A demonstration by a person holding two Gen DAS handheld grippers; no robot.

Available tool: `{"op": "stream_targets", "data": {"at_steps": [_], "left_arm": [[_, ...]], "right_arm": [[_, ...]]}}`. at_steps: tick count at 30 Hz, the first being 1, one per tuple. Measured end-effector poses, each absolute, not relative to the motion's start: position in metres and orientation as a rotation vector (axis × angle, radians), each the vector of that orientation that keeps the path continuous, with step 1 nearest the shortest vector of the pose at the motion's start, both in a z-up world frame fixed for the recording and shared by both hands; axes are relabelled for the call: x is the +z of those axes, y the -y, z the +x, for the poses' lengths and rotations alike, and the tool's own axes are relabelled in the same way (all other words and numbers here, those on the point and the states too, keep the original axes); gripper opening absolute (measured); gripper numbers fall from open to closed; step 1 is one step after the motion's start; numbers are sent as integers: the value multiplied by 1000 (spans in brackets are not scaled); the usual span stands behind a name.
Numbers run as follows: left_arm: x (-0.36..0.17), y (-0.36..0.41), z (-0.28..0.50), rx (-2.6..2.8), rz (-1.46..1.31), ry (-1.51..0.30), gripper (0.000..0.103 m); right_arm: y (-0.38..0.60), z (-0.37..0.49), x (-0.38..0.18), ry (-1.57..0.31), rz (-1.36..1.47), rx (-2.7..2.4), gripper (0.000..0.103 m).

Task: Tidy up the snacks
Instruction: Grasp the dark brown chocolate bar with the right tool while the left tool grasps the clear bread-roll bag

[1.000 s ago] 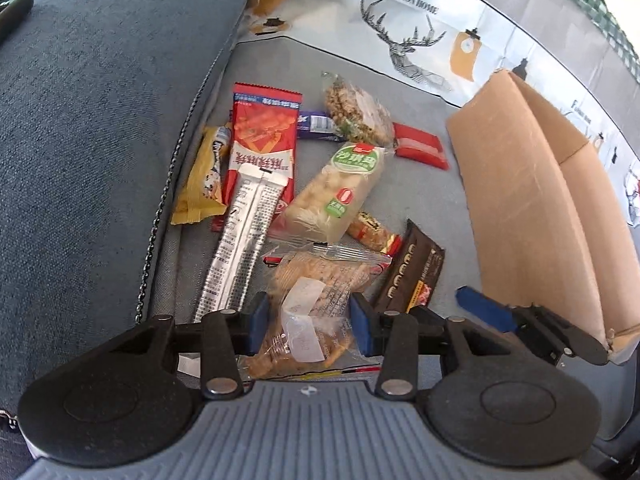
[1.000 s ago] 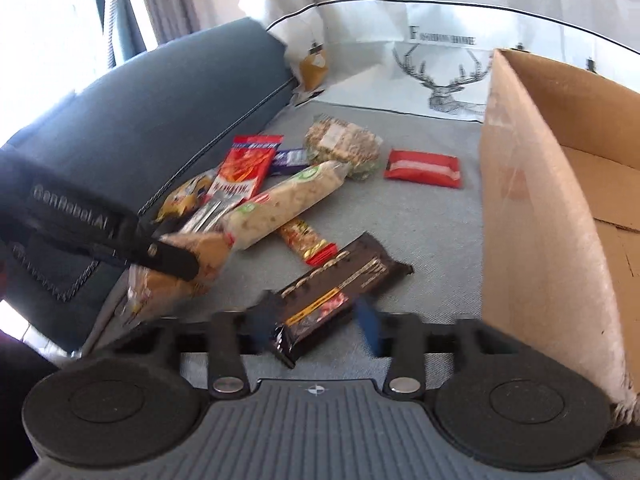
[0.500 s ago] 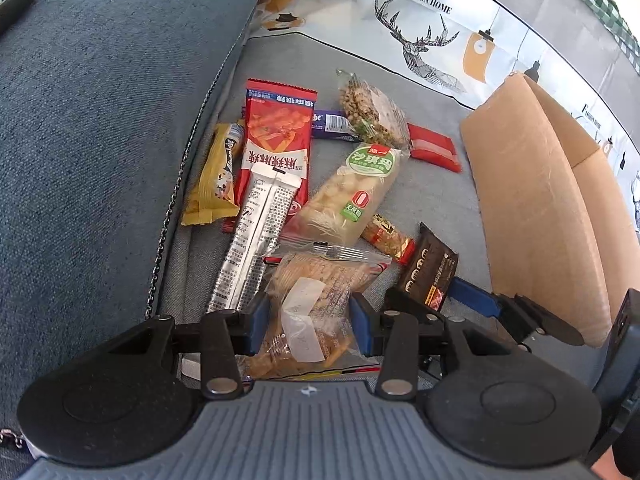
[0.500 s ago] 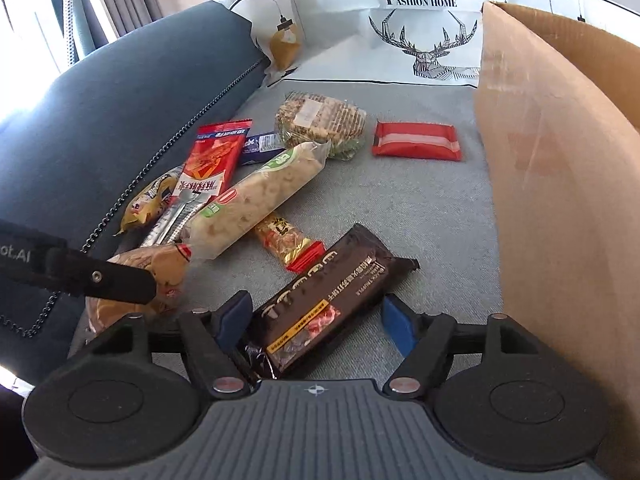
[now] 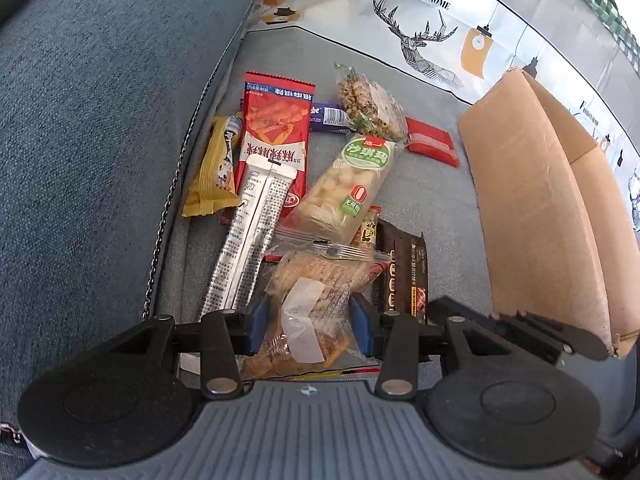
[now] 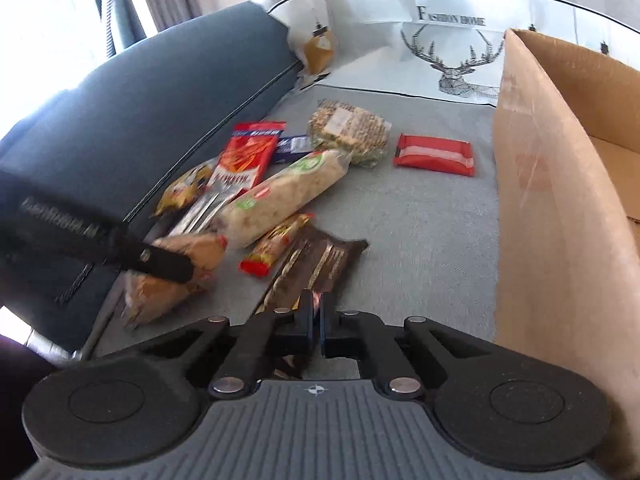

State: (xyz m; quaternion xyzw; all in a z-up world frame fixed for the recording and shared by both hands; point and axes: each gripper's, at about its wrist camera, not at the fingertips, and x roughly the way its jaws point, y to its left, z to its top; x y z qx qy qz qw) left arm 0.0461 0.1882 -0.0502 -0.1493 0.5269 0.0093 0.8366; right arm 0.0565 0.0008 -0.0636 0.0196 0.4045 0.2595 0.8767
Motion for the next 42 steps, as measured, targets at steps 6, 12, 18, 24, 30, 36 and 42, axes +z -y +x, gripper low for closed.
{"op": "stream_targets", "data": {"at_steps": [6,12,18,24,30,36,42], "left_arm": [[-47,-187,41,17,-325,-1104,48],[-47,-188,42,21,-321,-1107,48],[-53,-190,49,7,-337,-1143,52],[-60,-187,54,2,-329,-1186,58],[-68,-178,58,-7,-297,-1234,63],[-76,-169,61,-19,-260,-1281,65],[-84,-164,64,-31,-241,-1320,65]], "right_arm": [[3,45,-57,-818,54,536,45],[-5,52,-62,-806,104,533,76],[-24,62,-78,-838,56,542,77],[-40,58,-84,-829,-105,531,75],[-28,55,-77,-859,-110,508,42],[-12,44,-72,-911,-85,487,42],[-7,42,-77,-919,-71,482,48]]}}
